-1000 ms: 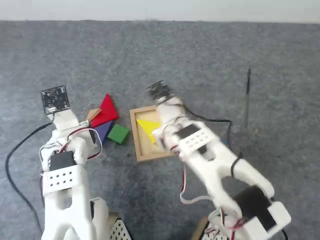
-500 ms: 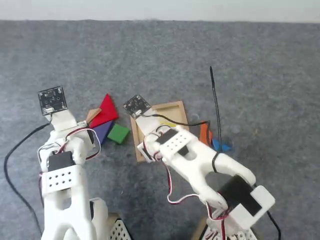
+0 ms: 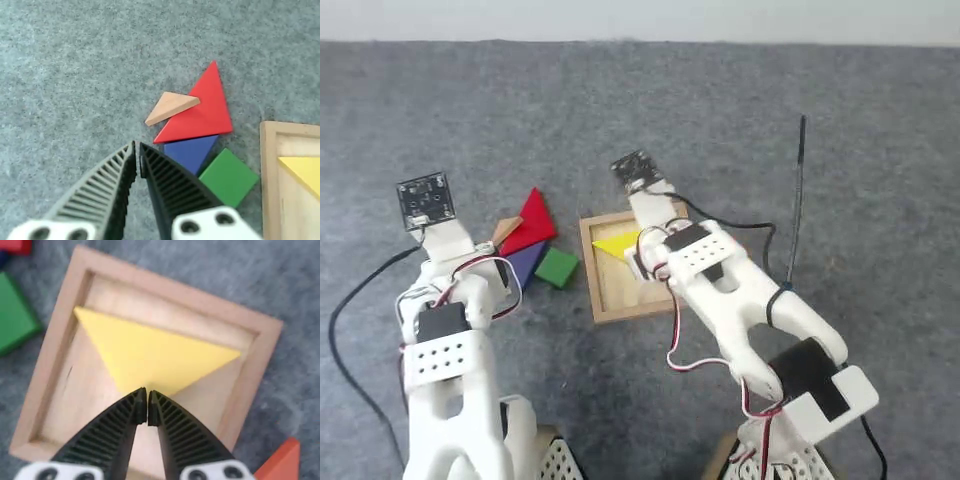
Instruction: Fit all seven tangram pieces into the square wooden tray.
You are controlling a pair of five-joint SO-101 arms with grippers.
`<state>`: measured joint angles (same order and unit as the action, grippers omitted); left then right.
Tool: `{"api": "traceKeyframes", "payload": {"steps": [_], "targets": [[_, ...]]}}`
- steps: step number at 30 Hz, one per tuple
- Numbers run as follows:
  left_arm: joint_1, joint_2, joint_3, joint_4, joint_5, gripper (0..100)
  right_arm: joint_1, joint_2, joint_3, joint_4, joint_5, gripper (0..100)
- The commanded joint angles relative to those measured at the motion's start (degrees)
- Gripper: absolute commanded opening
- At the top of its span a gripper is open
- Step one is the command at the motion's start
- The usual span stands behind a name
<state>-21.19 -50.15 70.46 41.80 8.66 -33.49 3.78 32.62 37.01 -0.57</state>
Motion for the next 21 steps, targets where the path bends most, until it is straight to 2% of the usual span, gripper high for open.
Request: {"api": "traceKeyframes", "payload": {"steps": [1,5,12,21], "targets": [[-0.35,-0.26,-1.71,-1.49,0.44,1,0.92,0.4,-2.55,-3.12,-0.26,0.7],[-0.35,-0.26,-1.71,-1.49,0.35,1,0.31,-0.84,-2.55,-2.51,-0.18,0.7],[-0.35,-0.26,-1.8,-1.49,0.26,1,-0.75,-10.68,-1.76,10.68,-0.18,0.7],[-0.35,-0.35,-1.71,-1.49,0.26,1,-1.8,-2.24,-1.23,1.27,-0.44,0.7]]}}
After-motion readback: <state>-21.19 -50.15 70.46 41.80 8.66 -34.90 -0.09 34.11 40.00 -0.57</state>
